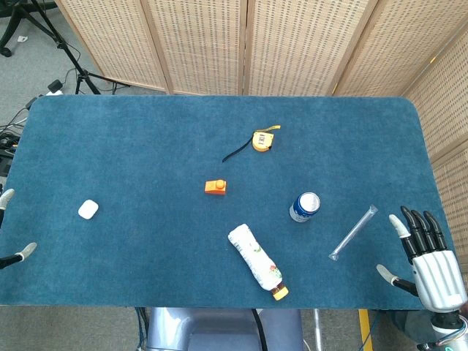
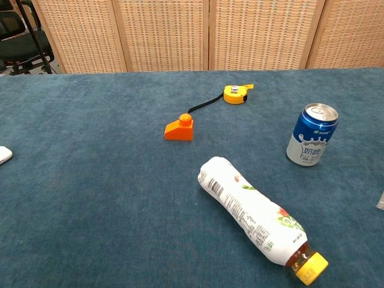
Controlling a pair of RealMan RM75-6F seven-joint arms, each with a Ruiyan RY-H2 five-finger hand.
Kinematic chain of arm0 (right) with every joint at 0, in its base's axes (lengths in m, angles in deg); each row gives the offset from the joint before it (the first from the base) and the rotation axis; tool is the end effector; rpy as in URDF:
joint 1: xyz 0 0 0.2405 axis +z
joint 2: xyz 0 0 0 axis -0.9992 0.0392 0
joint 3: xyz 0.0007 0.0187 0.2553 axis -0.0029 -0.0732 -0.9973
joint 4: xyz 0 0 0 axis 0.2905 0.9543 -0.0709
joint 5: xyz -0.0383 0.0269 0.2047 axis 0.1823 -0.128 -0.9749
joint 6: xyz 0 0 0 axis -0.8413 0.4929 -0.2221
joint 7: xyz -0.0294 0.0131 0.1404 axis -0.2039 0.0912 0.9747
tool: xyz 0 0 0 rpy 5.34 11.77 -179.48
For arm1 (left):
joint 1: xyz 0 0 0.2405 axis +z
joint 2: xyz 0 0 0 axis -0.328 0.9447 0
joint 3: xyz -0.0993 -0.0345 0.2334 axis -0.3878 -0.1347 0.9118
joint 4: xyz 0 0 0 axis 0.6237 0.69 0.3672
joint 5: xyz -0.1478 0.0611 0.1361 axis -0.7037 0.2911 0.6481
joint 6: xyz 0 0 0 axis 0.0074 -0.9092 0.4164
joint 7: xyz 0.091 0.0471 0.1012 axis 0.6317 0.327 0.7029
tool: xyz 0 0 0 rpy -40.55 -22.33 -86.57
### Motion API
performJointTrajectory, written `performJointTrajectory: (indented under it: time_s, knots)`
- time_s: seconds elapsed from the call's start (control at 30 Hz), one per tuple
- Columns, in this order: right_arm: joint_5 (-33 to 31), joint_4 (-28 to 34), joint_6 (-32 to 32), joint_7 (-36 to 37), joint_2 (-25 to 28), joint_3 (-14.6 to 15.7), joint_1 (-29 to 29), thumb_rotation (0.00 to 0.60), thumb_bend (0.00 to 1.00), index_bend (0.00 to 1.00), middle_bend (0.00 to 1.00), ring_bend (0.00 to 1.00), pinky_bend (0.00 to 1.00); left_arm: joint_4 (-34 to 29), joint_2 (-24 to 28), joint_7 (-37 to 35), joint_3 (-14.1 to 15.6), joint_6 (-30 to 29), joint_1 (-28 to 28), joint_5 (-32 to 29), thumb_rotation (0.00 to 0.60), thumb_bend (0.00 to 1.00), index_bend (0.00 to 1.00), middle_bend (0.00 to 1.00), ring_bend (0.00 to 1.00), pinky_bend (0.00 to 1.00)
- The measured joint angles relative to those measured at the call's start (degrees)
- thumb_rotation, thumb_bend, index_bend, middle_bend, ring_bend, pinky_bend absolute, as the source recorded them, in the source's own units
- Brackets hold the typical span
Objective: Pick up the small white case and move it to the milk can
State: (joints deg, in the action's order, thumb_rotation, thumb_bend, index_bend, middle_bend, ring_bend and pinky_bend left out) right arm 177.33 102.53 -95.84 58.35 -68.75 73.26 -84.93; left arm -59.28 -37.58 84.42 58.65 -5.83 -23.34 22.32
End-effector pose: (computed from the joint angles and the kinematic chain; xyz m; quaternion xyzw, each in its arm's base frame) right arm -0.2730 -0.1602 0.1711 0.6205 -0.2699 0.4825 0.5562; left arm -0.3073 0.1833 0.1867 -0.5567 -0.3676 -0.4226 0.6135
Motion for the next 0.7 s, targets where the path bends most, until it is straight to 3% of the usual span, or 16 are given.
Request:
performJointTrajectory:
  time_s: [0.43,0.6,0.7]
  knots:
    - [-0.14,0.27,0.61,0.42,0.23,0.08,0.14,0.600,0.00,0.00,0.00,0.00,0.00,1.67,-0.03,-1.55,-0.75,4.30,-1.77,-1.90,0.600,0.00,0.00,0.00,0.00,0.00]
    - [-1.13,0.44,0.77,1.37,0.53,-0.20,0.11,0.600,0.00,0.00,0.00,0.00,0.00,6.26,-0.08,-6.22,-1.22,13.45,-5.89,-3.08,0.600,0.00,0.01,0.00,0.00,0.00]
    - [-1.63,0.61,0.71,1.74,0.69,-0.52,0.10,0.600,0.00,0.00,0.00,0.00,0.00,11.12,-0.44,-10.14,-0.87,22.02,-9.40,-3.17,0.600,0.06,0.08,0.00,0.00,0.00]
